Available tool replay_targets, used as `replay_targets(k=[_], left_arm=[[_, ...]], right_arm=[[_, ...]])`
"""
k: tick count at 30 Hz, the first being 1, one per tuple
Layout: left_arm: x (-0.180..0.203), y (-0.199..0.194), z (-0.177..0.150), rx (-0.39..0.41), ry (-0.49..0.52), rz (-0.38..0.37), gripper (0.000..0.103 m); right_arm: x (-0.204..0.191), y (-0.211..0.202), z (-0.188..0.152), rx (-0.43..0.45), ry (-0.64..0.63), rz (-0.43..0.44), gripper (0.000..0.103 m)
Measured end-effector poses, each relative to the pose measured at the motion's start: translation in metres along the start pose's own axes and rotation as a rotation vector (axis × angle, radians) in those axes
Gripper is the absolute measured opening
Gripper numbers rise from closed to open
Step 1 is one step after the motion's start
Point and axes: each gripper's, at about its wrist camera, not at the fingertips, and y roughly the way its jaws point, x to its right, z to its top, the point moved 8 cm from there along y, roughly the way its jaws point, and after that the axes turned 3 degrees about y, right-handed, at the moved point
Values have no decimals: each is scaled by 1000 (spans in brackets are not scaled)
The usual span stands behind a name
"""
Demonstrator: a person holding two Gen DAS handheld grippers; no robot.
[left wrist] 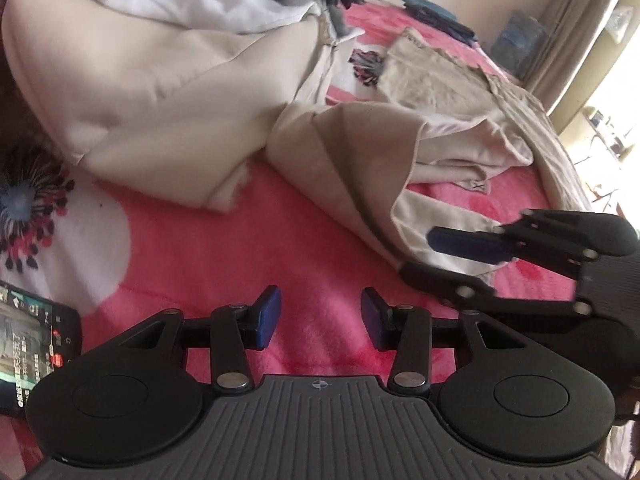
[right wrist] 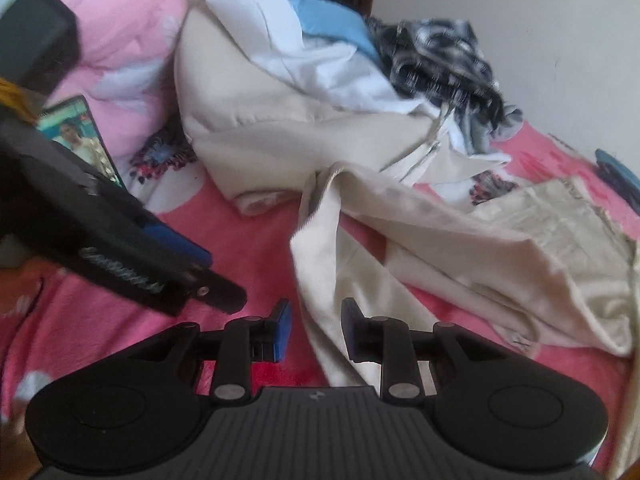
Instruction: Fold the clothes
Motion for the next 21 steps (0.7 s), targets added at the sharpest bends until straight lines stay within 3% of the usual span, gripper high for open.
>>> replay_targets(k=[2, 5, 10, 13, 17, 21], left_arm=[[-1, -1, -1, 6, 9, 8, 44], [3, -5, 1, 40, 20, -11, 44], [14, -7, 4, 70, -55, -147, 55], [23, 0, 6, 44, -91, -196, 55], [36, -2, 5, 37, -166, -304, 60], [55, -3, 3, 74, -96, -319, 65]], right_arm=[[3, 11, -2, -3, 6, -23, 26], [19, 7, -1, 26, 138, -13, 2], [57, -33, -3, 105, 450, 34, 0], [76, -56, -11, 111, 607, 80, 0], [88, -74, -29, 66, 738, 120, 0], [82, -83, -47, -18, 817, 197, 0]])
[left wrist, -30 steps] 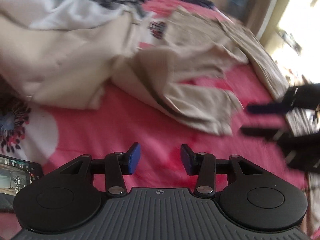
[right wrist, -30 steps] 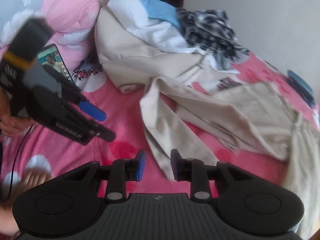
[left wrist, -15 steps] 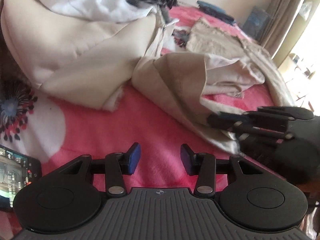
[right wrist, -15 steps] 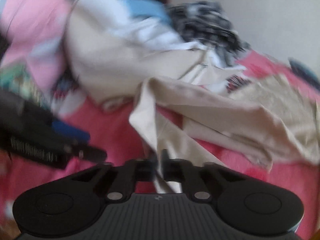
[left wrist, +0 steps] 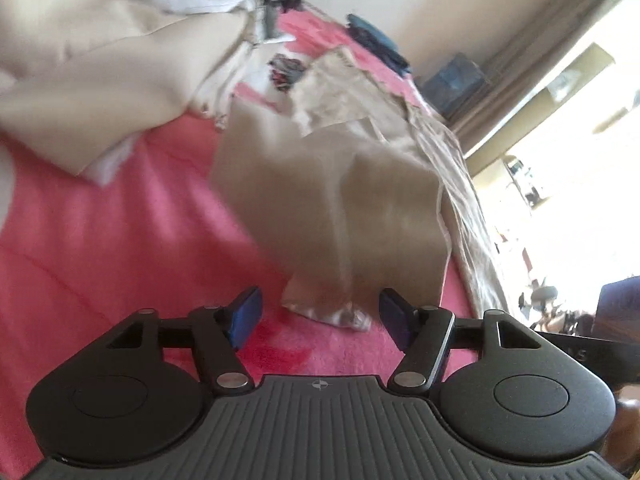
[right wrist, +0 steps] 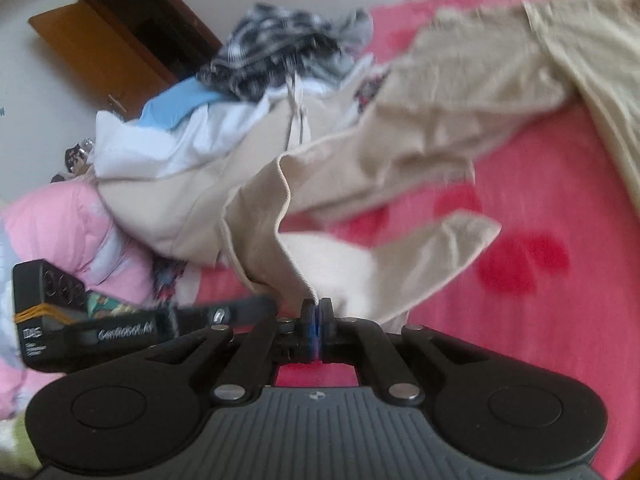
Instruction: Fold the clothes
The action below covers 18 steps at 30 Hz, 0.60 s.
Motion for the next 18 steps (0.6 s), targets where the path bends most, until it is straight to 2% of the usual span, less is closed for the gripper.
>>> replay_targets(k=[3, 5, 6, 7, 10, 11, 13, 18], left_arm=[[15, 1, -6, 27, 101, 1, 65], [21, -2, -9, 30, 127, -27, 63], [24, -3, -11, 29, 136, -43, 58], [27, -6, -13, 21, 140, -61, 46], [35, -20, -16, -12, 140, -119, 32], [38, -26, -15, -17, 134, -140, 23], [43, -37, -14, -26, 124, -181, 18], [56, -58, -18, -79, 110, -255, 15]], right_arm=[[-1, -8, -13, -59, 37, 25, 0], [-3, -17, -20, -85, 27, 21, 0], [-3, -21, -23, -97, 24, 19, 0], [-4, -27, -26, -108, 27, 16, 0], [-8, -42, -31, -136, 46, 20, 0], [-11, -49, -33, -142, 48, 24, 0], [-17, -61, -38, -155, 44, 33, 0], [-39, -87, -52, -198, 92, 108, 0]])
